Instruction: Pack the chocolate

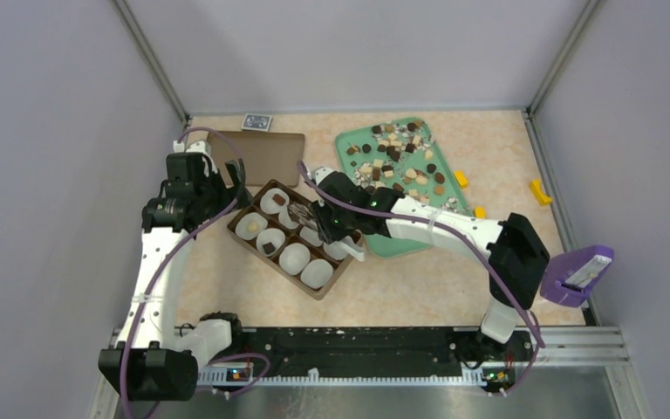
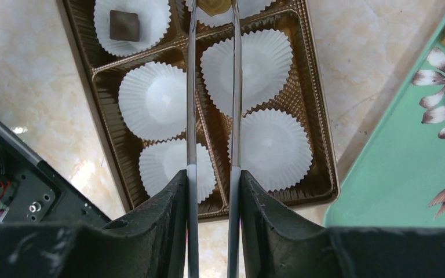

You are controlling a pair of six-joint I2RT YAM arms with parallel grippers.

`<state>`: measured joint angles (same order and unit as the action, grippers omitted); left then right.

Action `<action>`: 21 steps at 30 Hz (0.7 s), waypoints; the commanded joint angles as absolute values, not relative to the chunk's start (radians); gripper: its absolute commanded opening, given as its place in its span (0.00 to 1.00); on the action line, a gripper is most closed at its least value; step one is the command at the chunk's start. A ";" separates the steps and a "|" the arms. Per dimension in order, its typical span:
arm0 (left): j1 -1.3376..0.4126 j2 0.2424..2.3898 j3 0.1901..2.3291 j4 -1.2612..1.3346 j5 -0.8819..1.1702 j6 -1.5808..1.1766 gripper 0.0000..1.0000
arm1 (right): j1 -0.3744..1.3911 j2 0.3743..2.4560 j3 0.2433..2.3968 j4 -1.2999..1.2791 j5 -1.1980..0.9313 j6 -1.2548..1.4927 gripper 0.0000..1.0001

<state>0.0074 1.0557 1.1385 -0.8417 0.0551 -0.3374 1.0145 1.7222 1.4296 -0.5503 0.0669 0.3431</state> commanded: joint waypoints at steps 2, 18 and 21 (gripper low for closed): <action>0.005 1.033 1.156 -0.832 0.043 -0.323 0.99 | 1.024 1.757 1.483 -0.466 0.112 0.342 0.22; 0.005 1.023 1.151 -0.836 0.041 -0.321 0.99 | 1.023 1.731 1.484 -0.463 0.129 0.349 0.24; 0.005 1.026 1.156 -0.836 0.043 -0.321 0.99 | 1.024 1.665 1.457 -0.443 0.151 0.347 0.14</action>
